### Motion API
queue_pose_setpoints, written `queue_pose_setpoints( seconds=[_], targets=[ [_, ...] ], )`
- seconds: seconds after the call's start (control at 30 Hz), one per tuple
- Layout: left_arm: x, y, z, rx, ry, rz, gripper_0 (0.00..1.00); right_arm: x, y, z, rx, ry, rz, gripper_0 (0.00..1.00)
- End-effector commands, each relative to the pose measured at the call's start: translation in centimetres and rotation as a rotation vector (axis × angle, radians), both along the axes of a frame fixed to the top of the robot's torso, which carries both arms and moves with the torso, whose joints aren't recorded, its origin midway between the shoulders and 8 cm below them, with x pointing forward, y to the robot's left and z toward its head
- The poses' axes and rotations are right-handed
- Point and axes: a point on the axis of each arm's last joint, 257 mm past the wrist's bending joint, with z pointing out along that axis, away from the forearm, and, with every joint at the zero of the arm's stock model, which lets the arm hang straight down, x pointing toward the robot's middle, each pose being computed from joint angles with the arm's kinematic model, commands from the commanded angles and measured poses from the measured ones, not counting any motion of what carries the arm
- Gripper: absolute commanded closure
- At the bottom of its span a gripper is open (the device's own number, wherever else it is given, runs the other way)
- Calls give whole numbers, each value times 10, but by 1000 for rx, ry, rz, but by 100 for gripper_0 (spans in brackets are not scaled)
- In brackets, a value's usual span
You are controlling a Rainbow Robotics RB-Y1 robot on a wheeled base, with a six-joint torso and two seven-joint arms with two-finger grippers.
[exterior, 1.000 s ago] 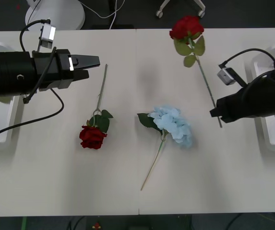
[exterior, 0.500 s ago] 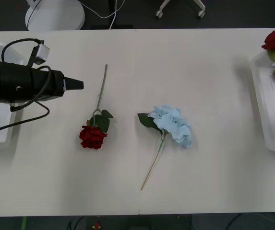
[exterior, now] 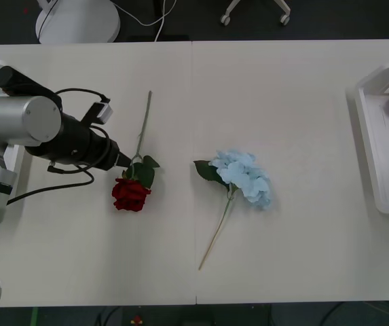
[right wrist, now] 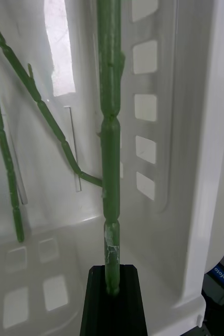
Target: Put the red flowers into the right box and the blue flowers into the left box
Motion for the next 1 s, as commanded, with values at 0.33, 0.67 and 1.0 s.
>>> queue_pose_setpoints(
  seconds=[0.33,0.67,1.0],
  targets=[
    [54,-36,-3,73,-28,-11,11,26,25,-4,78,-79,-23,29],
    [45,-61,-16,92,-7,-30,12,73,41,79,267,-359,-49,16],
    [30,-55,-42,100,-11,-27,29,100,108,149,233,-399,181,14]
  ],
)
